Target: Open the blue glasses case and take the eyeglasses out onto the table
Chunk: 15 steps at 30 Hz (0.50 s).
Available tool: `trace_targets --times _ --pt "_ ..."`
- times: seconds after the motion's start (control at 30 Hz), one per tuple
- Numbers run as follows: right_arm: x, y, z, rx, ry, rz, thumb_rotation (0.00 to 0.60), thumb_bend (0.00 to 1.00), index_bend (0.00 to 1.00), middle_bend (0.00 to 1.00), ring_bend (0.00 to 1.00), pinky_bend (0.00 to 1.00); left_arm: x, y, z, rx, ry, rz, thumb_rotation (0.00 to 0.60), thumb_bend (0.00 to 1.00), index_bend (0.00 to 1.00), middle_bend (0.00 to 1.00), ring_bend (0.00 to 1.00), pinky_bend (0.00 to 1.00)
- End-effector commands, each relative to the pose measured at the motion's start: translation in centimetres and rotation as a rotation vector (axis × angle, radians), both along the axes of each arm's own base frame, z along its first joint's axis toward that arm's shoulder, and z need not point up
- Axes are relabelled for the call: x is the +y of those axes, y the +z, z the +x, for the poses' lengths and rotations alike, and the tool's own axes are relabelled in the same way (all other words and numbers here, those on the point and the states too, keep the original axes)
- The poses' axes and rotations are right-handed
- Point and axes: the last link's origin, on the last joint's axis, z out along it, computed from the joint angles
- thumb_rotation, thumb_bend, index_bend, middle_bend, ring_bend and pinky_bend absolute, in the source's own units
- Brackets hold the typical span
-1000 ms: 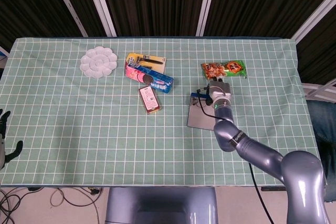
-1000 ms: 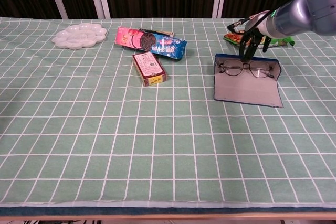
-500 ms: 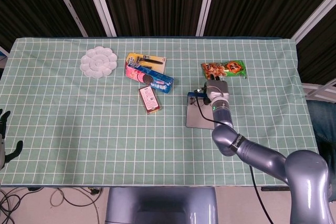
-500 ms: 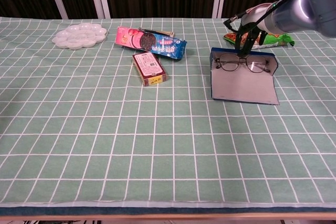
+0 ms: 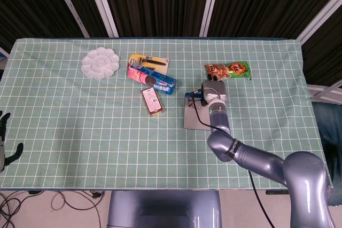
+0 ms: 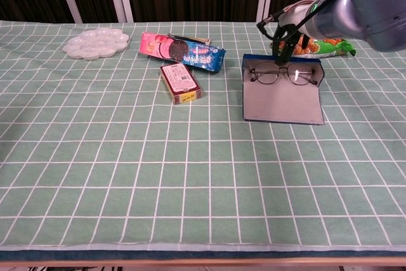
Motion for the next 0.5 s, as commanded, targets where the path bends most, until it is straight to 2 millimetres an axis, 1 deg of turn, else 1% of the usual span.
trace_targets --times 0.03,0.5 --pt "0.1 -0.1 0.4 0.004 0.012 -0.002 0.6 0.54 0.55 0.0 0.0 0.2 0.0 0.0 0.0 -0.001 0.0 -0.001 0.6 0.33 0.05 0.0 0.0 0.0" --pt "0.5 0.4 1.6 0.023 0.095 -0.065 0.6 0.54 0.55 0.0 0.0 0.2 0.0 0.0 0.0 -0.001 0.0 0.0 0.6 0.33 0.05 0.0 0.0 0.0"
